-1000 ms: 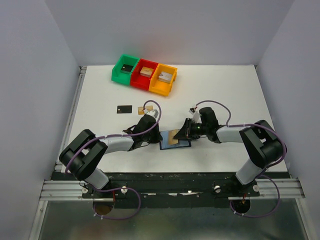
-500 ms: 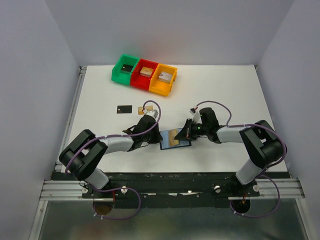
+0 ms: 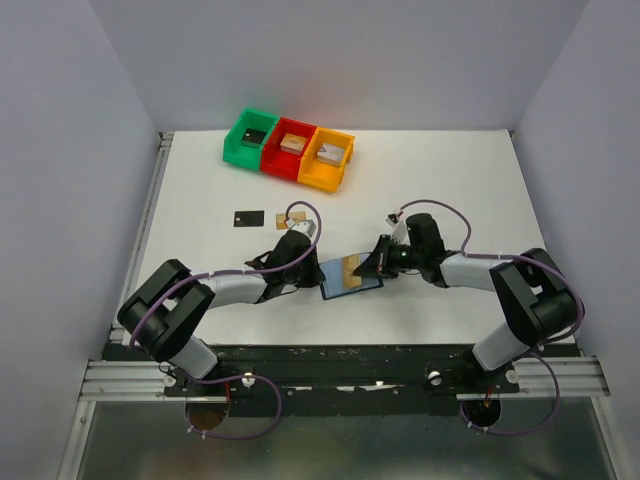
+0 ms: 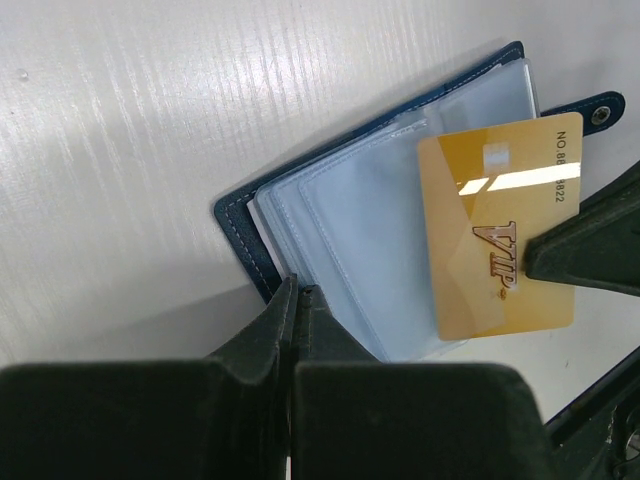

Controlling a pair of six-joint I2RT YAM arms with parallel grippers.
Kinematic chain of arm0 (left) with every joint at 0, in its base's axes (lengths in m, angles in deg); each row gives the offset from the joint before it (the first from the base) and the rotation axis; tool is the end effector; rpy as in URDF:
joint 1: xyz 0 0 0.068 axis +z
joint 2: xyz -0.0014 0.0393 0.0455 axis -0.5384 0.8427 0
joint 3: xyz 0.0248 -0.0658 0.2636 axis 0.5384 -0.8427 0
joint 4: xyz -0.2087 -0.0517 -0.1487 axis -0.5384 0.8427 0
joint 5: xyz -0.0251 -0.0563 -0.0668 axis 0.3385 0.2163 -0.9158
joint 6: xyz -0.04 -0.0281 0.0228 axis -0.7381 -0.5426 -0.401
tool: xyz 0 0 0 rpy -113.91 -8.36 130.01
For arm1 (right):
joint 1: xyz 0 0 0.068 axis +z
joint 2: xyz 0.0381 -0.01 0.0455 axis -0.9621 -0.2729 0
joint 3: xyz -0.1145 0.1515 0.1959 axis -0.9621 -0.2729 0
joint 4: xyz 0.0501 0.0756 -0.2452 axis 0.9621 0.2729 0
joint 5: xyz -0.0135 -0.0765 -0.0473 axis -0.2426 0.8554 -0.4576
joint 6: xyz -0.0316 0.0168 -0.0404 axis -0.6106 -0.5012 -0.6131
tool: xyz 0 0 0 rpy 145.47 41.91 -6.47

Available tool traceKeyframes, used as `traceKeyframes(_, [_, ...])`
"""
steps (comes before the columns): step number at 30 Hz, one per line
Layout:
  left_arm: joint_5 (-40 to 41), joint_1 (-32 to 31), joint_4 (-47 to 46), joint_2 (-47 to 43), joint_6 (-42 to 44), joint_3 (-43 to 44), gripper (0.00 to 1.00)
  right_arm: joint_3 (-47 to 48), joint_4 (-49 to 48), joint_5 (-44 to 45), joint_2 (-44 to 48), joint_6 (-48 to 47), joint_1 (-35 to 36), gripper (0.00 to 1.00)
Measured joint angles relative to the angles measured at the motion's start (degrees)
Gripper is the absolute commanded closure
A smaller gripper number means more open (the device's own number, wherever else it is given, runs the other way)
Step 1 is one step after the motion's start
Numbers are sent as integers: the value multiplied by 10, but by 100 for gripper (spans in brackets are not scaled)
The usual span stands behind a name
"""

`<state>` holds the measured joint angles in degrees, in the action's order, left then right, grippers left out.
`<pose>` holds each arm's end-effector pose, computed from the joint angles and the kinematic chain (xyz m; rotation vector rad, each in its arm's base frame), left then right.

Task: Take the credit cards out of the card holder
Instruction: Remove the credit card from the card holder.

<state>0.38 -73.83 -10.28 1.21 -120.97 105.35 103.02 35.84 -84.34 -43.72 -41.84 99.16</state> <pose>0.2141 -0.1904 0.1430 0.0215 2.4361 -0.7681 0.2510 0.1413 0.1367 0.0333 2.4695 1.3488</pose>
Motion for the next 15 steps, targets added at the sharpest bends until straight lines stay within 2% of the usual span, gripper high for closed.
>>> traceKeyframes(11, [0, 0, 10, -12, 4, -4, 99, 0, 90, 24, 92, -40, -4, 100])
traceKeyframes(13, [-1, 0, 17, -18, 9, -5, 86, 0, 120, 35, 118, -59, -4, 100])
traceKeyframes(15, [-2, -1, 26, -24, 13, -5, 64, 3, 154, 47, 143, -78, -4, 100])
